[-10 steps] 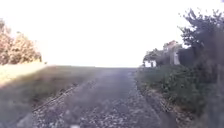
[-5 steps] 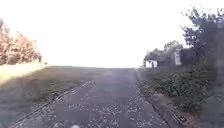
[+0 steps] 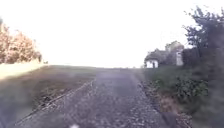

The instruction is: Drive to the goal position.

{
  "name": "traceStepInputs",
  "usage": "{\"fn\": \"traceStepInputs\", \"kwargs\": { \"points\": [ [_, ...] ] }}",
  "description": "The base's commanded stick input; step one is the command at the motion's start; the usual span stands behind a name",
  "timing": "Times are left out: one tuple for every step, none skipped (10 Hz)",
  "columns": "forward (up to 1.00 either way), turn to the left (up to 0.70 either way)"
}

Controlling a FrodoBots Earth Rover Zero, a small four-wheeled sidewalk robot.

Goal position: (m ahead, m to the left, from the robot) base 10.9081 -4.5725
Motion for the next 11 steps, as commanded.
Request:
{"fn": "traceStepInputs", "kwargs": {
  "points": [
    [0.70,0.00],
    [0.70,0.00],
    [0.70,0.00],
    [0.70,0.00],
    [0.70,0.00],
    [0.70,0.00],
    [0.70,0.00],
    [0.70,0.00],
    [0.70,0.00],
    [0.70,0.00],
    [0.70,0.00]
  ]
}}
